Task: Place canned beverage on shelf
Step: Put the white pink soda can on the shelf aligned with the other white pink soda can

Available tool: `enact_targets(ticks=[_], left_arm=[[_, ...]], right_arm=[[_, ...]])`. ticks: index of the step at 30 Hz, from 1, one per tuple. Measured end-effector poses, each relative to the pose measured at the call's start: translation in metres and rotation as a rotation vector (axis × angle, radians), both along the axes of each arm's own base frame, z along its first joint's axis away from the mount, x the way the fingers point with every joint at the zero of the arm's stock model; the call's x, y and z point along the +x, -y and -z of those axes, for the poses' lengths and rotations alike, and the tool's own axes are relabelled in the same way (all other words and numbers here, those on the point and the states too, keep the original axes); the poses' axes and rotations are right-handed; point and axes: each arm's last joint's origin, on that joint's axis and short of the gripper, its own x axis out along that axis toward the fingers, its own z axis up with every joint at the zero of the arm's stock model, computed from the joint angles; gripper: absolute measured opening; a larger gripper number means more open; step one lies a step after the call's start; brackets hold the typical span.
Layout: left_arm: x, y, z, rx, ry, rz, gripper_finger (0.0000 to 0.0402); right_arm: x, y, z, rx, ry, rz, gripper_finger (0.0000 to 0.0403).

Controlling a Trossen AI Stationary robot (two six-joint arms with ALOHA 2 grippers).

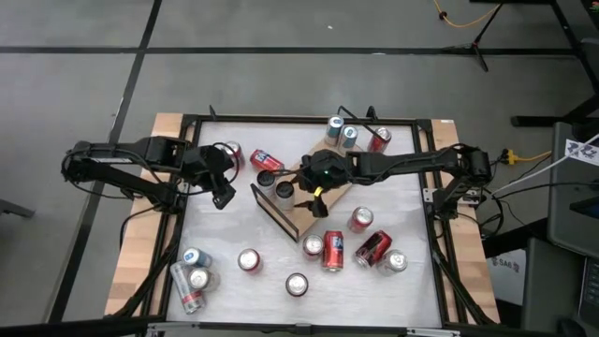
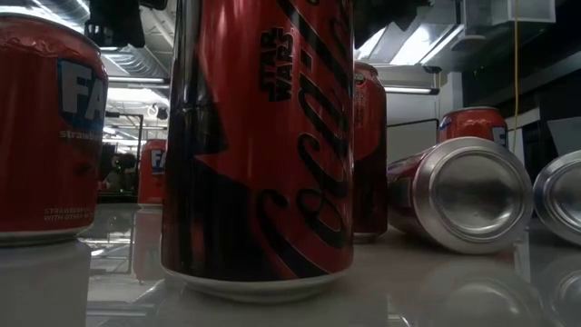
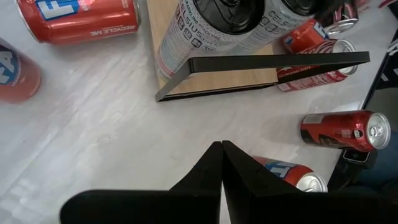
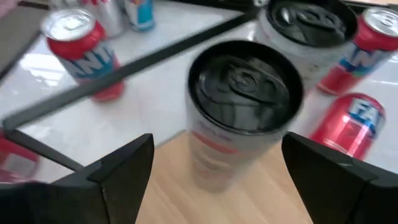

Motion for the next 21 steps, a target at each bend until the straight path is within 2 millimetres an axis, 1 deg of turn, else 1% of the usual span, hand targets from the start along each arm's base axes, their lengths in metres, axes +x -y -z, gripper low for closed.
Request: enact_targets(ticks=[3, 5, 11, 15, 21], left_arm=[[0.0, 0.0, 0.0, 0.0, 0.0, 0.0, 0.0], [0.0, 0.0, 0.0, 0.0, 0.0, 0.0, 0.0], [0.0, 0.0, 0.0, 0.0, 0.0, 0.0, 0.0], [0.0, 0.0, 0.0, 0.0, 0.0, 0.0, 0.0], [0.0, 0.0, 0.0, 0.0, 0.003, -0.001, 0.0]], right_arm=[[0.0, 0.0, 0.0, -0.001, -0.006, -0.003, 0.0342], [-0.002, 0.001, 0.0, -0.026, -0.02, 0.029, 0.0342], [-0.008, 0.007, -0.004, -0.188, -0.042, 0.164, 0.0342], [-0.006, 0.01, 0.0, -0.246, -0.056, 0.226, 0.0342], [-0.001, 0.01, 0.009, -0.245, -0.069, 0.232, 0.0342]])
